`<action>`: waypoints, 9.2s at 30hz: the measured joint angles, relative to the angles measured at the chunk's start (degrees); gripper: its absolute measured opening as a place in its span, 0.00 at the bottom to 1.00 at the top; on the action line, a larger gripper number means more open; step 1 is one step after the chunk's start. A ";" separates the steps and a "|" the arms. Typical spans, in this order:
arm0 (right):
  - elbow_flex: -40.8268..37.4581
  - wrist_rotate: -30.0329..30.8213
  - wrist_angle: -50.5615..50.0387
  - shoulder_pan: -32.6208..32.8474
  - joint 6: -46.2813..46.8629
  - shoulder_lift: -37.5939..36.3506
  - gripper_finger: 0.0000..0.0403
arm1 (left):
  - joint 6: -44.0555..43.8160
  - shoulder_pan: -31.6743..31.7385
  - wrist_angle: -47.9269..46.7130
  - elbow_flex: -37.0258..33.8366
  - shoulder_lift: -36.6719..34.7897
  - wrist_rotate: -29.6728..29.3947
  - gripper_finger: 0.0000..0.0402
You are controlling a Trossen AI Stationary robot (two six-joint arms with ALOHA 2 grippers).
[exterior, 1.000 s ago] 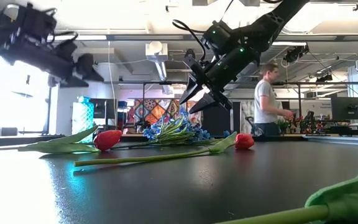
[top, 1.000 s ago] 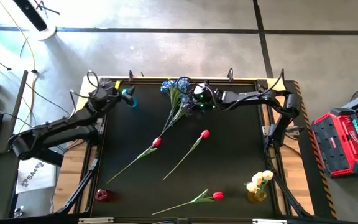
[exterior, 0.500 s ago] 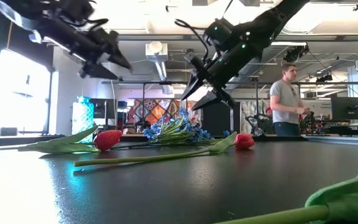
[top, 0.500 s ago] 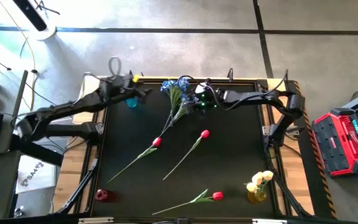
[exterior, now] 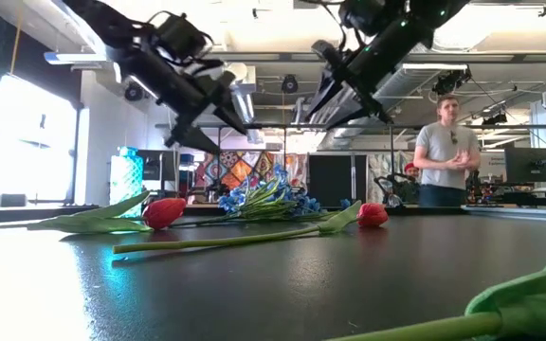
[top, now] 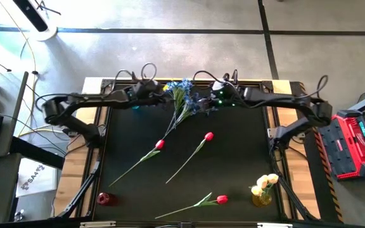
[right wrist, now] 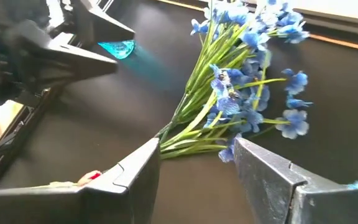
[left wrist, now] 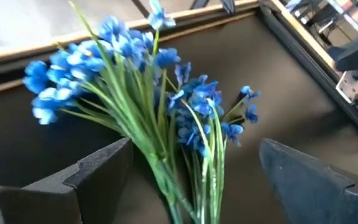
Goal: Sort flowers into vase by color
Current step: Put the top left blue flowers into the blue vase, then put the bottom blue flowers into the blue vase
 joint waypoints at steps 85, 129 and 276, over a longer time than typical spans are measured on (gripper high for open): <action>0.00 3.89 -8.71 0.44 -0.53 -4.14 0.20 | 1.59 4.59 -12.43 15.19 7.56 1.71 0.00; 0.28 -11.76 22.18 1.13 -19.66 32.12 0.01 | 8.64 0.02 -9.60 15.18 -3.37 -1.14 0.00; -12.24 -21.95 27.60 -7.49 -16.97 9.03 0.40 | 36.73 -11.06 -26.58 12.40 -12.45 -13.38 0.59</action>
